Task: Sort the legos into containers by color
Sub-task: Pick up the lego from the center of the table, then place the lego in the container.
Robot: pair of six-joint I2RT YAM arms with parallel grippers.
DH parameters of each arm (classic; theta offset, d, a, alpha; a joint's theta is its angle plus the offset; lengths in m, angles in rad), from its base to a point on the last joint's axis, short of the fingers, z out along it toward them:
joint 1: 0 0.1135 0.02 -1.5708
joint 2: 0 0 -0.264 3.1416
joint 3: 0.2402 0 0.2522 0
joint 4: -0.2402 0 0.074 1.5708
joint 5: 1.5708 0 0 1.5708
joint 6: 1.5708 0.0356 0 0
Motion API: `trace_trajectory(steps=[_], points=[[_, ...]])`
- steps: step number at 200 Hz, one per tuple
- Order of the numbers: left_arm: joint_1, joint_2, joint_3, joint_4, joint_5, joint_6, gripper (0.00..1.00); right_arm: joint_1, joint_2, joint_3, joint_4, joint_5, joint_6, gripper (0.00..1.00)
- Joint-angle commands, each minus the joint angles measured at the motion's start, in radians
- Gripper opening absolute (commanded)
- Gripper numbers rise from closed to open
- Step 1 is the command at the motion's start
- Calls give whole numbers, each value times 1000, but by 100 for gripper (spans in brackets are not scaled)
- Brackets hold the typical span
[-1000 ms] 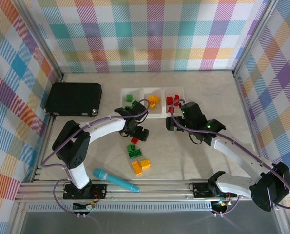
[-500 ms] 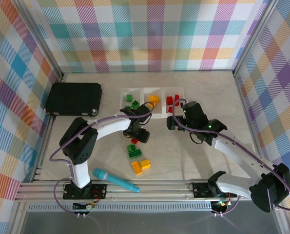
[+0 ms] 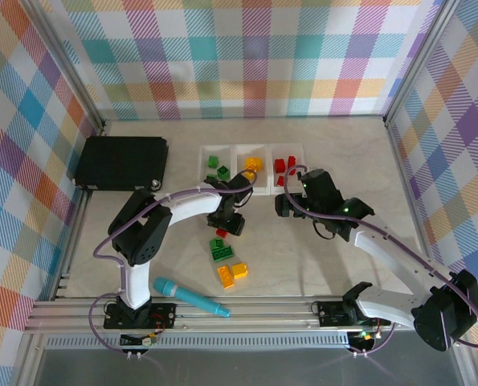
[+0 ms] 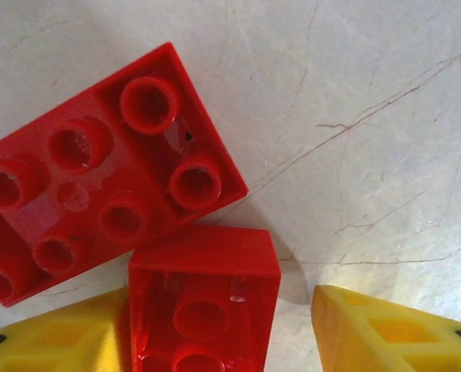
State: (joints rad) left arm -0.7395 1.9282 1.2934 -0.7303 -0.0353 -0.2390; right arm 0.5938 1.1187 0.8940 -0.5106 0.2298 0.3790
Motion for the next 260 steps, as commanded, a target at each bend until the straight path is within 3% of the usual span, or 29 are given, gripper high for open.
trace_trajectory(steps=[1,54,116,197,260], points=[[-8,22,29,-15,-12,-25,54,-8,-28,-18,-7,-3,-15,99],[-36,33,111,-69,-58,-42,38,-8,-49,-37,4,32,-21,99],[-58,57,283,-82,-26,-96,24,-12,-100,-49,1,76,-28,99],[-59,232,711,19,20,-122,23,-15,-186,-82,-6,133,-1,99],[-55,361,803,304,-14,-193,24,-17,-202,-80,-17,144,14,99]])
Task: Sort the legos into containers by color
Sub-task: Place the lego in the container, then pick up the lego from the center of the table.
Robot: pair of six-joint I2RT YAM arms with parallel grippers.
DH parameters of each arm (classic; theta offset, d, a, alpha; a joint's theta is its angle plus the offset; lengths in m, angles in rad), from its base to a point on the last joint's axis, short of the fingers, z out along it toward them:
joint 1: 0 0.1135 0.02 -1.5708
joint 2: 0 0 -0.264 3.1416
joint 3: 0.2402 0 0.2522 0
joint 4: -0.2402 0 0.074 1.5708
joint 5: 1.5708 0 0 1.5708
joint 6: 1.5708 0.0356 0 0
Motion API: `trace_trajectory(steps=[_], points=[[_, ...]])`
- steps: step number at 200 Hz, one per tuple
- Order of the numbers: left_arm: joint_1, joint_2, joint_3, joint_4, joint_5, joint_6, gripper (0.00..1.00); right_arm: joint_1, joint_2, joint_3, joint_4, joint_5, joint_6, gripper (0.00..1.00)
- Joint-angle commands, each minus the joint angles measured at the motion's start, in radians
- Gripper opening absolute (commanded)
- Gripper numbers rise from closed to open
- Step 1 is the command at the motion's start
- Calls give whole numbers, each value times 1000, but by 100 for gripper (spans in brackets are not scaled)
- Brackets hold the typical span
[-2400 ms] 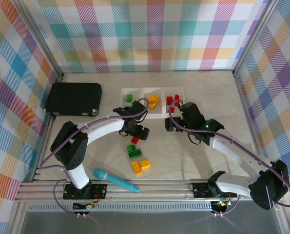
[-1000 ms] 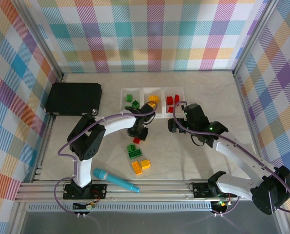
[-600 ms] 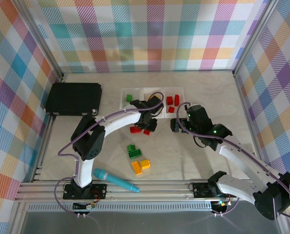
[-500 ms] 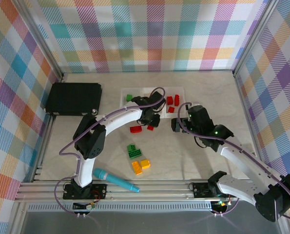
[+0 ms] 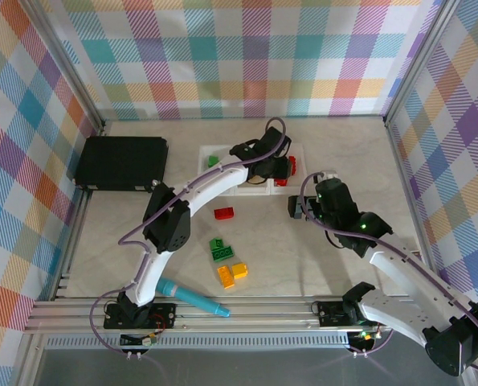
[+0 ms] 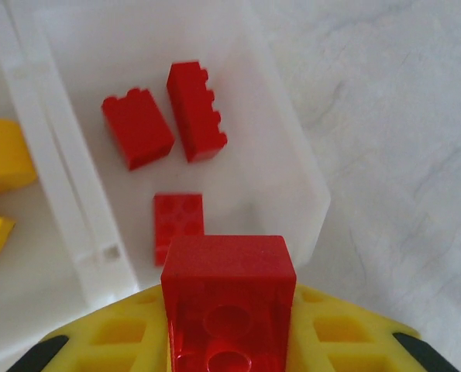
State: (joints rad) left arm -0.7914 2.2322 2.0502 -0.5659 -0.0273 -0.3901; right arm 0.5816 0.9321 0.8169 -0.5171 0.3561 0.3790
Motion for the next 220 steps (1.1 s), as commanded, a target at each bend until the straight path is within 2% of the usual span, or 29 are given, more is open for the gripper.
trace_trajectory(steps=[1,34,59,101,121,136,151,174,202,220], points=[[-3,59,48,143,-23,-42,24,-5,-17,-4,-11,18,15,99],[-3,139,131,184,-72,-37,25,-5,-37,0,-26,26,11,99],[1,180,168,200,-100,-16,32,-5,-50,-3,-37,27,3,99],[11,213,193,216,-115,-20,57,-7,-83,-8,-50,19,-9,99],[14,210,193,228,-108,-7,66,-6,-93,-2,-66,29,-17,99],[14,203,198,240,-63,24,70,-6,-92,8,-81,35,-23,99],[15,188,214,221,-54,46,85,-6,-92,13,-83,37,-25,99],[15,136,203,197,-41,126,100,-6,-88,15,-74,31,-20,99],[17,34,100,169,26,277,100,-6,-78,9,-62,6,-10,99],[16,-66,-46,170,46,342,100,-6,-78,-1,-47,6,-8,99]])
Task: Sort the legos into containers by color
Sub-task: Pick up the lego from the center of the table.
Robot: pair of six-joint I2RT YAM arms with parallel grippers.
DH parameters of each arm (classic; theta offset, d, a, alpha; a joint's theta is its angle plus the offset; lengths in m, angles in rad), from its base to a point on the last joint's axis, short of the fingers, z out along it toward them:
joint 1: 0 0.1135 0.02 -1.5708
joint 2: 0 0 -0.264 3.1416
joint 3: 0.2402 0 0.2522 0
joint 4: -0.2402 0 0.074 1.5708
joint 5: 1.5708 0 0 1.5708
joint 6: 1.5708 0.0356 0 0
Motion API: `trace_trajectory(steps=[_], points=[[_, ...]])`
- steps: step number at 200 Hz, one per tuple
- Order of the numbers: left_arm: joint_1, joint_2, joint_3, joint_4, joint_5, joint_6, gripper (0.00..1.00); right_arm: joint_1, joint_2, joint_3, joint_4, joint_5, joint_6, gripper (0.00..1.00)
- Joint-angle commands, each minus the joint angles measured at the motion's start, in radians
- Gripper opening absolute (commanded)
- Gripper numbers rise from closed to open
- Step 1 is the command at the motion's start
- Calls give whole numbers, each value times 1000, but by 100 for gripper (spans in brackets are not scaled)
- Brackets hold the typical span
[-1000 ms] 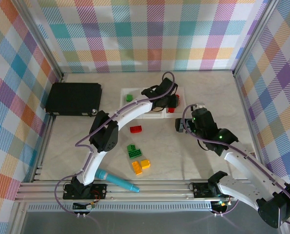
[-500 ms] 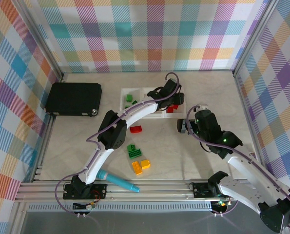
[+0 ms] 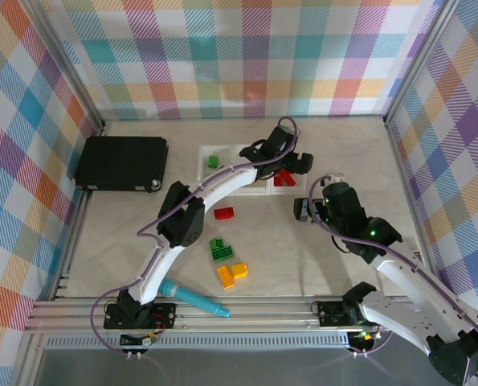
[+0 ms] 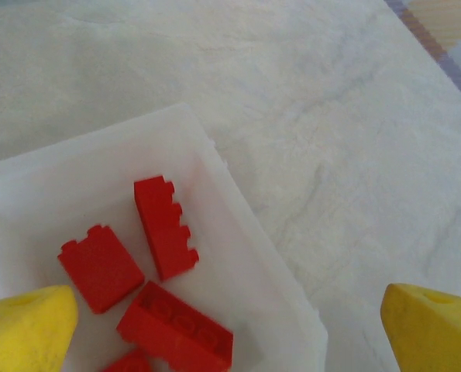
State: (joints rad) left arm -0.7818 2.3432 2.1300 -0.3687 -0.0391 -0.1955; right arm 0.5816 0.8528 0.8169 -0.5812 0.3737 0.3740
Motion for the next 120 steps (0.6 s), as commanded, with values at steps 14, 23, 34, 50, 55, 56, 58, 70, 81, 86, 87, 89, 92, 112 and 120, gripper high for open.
trace_trajectory(steps=[14,23,34,50,55,56,58,70,81,86,87,89,92,112,120], points=[[7,-270,-266,-1,61,192,100,-6,0,-8,30,-3,8,99],[6,-328,-345,4,61,224,100,-6,-4,-18,42,-1,12,99],[7,-394,-431,-5,39,260,100,-6,-7,-26,59,2,18,99],[7,-461,-508,-80,34,325,100,-6,-7,-40,79,14,28,99],[6,-474,-519,-120,37,343,100,-7,-6,-44,86,18,30,99],[6,-476,-520,-129,37,348,100,-7,-5,-45,88,19,31,99],[6,-479,-523,-146,41,357,100,-8,-4,-46,92,20,31,99],[6,-487,-525,-267,37,398,100,-8,3,-54,112,23,37,99],[6,-483,-532,-357,-7,408,100,-8,16,-57,130,16,43,99],[6,-480,-539,-389,-26,415,99,-9,27,-57,135,12,44,99],[7,-480,-540,-391,-30,416,99,-9,28,-57,135,11,44,99],[7,-478,-543,-405,-38,417,99,-9,31,-56,137,9,45,99],[7,-476,-549,-420,-49,420,99,-9,38,-55,137,7,47,99],[7,-468,-598,-477,-94,436,97,-9,72,-44,135,-6,56,99],[7,-465,-611,-494,-107,440,97,-9,79,-38,128,-8,58,99]])
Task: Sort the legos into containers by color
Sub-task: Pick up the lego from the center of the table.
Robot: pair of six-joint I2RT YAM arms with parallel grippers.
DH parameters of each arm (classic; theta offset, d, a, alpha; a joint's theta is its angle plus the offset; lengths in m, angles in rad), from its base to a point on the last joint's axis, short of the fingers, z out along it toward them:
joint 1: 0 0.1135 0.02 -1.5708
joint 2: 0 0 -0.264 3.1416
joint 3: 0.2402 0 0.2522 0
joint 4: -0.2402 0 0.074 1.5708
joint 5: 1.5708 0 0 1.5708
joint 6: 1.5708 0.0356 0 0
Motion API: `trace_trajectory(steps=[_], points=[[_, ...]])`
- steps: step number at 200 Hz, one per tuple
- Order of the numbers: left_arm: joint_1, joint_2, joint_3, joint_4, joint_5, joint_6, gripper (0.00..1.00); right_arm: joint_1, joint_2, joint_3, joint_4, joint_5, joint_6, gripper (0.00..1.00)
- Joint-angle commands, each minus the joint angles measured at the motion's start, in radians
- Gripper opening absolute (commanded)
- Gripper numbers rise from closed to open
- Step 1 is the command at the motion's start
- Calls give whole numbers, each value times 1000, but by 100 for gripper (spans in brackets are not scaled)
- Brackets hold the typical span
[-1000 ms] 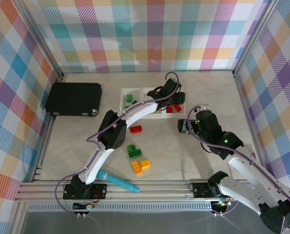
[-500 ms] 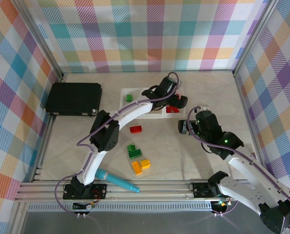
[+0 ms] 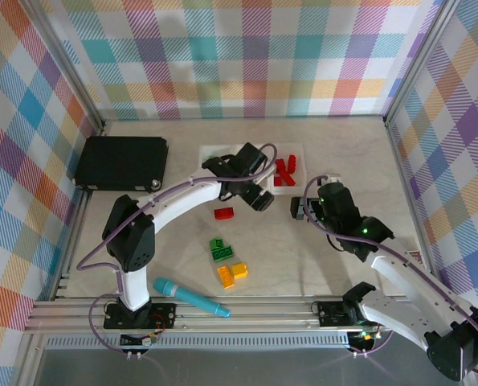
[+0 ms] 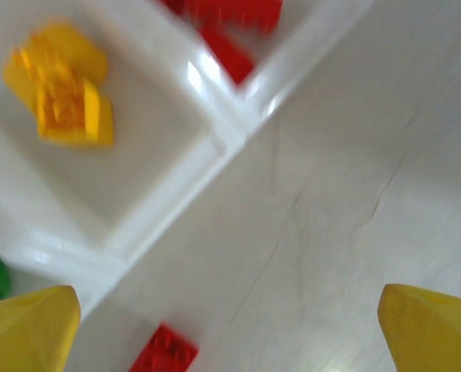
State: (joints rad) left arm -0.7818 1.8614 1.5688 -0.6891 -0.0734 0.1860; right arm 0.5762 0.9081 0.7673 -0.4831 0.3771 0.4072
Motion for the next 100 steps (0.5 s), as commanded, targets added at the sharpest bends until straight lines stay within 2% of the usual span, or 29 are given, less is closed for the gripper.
trace_trajectory(steps=[1,37,67,100], points=[[6,17,-51,-176,-74,58,97,-4,23,12,29,-13,25,99],[26,23,-93,-220,-85,67,97,-6,6,15,15,3,22,99],[98,64,-76,-251,-124,71,98,-6,-3,11,14,11,25,99],[124,82,-67,-243,-94,92,92,-6,7,7,1,7,43,99]])
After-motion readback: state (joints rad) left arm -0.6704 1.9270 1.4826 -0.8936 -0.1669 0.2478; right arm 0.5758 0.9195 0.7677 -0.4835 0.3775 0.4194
